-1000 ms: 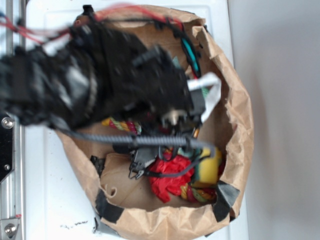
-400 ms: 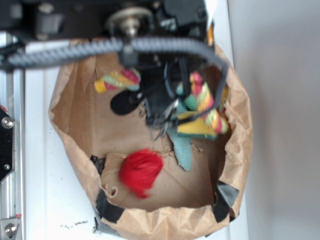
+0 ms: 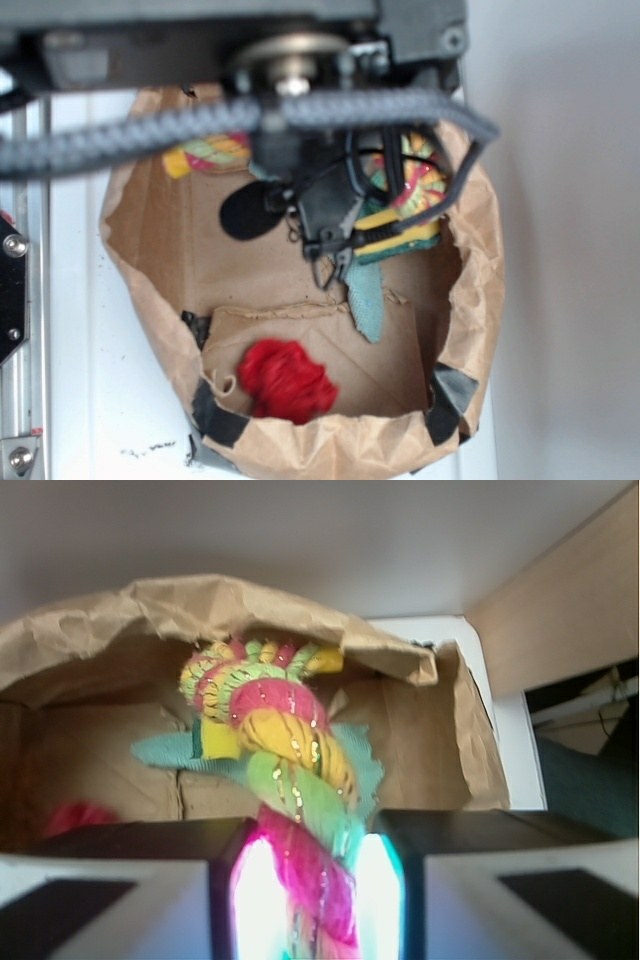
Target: Grab the multicolored rope.
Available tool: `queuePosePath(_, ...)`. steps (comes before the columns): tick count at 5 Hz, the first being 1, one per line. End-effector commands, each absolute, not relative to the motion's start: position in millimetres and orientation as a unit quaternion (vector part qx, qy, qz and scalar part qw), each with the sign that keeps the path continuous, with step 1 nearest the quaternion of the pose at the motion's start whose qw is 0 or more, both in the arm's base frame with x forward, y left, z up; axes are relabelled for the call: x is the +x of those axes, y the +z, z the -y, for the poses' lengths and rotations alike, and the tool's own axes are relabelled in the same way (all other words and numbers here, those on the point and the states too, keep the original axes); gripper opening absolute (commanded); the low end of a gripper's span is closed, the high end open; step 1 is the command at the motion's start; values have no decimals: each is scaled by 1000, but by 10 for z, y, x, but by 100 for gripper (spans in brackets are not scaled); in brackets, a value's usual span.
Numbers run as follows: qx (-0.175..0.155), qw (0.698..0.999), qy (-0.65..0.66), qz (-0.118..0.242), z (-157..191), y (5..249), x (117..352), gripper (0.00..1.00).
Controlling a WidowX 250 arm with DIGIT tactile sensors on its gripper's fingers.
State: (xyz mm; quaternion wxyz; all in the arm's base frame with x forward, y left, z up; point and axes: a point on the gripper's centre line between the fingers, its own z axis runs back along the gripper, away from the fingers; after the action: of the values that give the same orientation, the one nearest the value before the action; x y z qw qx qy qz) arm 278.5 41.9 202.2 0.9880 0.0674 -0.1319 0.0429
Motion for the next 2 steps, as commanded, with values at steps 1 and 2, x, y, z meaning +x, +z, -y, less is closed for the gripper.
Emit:
queuePosePath(1,32,992,-46,115,-21,2233,2537,0)
queuePosePath(2,12,991,-53,123,48,2235,2511,0)
